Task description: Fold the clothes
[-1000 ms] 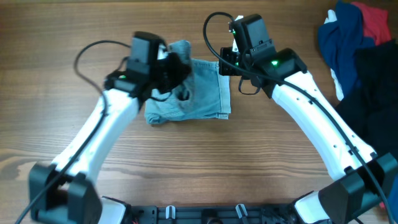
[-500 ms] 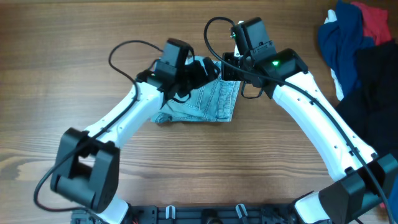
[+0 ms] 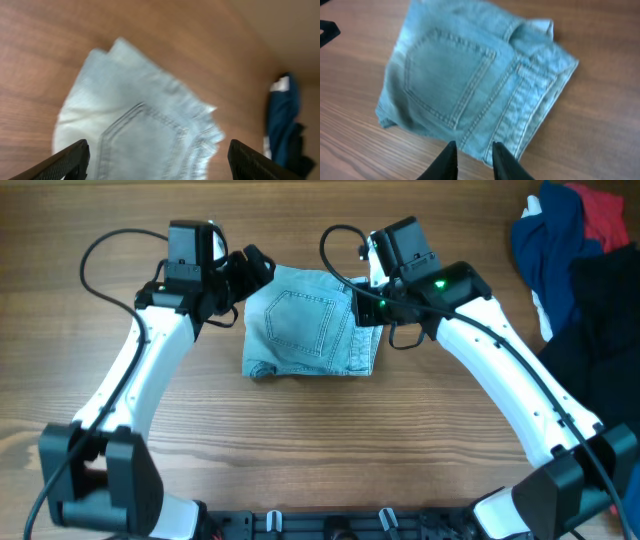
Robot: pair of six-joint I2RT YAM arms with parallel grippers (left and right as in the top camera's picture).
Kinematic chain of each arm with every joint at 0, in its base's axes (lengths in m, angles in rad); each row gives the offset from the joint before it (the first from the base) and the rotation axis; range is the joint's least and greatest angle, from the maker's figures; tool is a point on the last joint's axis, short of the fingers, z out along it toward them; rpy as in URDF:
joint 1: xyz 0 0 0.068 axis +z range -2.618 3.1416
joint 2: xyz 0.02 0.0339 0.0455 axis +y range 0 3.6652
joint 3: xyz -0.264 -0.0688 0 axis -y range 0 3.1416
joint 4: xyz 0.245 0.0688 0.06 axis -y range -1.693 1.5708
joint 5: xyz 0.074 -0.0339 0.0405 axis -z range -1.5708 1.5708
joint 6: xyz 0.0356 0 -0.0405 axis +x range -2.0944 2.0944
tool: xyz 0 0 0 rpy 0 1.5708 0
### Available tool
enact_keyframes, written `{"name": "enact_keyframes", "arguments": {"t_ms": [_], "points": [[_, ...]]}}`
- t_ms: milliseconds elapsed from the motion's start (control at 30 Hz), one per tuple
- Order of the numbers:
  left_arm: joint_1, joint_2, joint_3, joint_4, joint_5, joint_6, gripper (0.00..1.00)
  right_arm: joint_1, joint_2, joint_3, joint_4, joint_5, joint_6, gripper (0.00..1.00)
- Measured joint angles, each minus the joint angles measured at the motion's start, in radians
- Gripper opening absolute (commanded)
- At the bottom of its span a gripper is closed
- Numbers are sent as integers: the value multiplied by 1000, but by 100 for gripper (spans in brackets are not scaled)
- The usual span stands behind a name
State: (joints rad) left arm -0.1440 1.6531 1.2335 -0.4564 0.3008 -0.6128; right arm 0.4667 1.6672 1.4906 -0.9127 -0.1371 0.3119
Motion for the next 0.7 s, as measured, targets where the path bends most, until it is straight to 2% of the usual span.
{"name": "enact_keyframes", "arguments": {"t_ms": [200, 300, 467, 567, 700], "points": [[3, 73, 0, -27, -1, 29, 90, 0, 85, -4, -15, 19, 47, 27], [3, 97, 0, -26, -1, 33, 87, 0, 163, -4, -15, 24, 77, 23], [3, 150, 0, -27, -1, 49, 70, 0, 291, -9, 30, -44, 76, 23], [3, 199, 0, -43, 0, 63, 52, 0, 339, -10, 52, -89, 57, 22], [3, 245, 0, -117, 0, 77, 41, 0, 357, -10, 68, -89, 48, 22]]}}
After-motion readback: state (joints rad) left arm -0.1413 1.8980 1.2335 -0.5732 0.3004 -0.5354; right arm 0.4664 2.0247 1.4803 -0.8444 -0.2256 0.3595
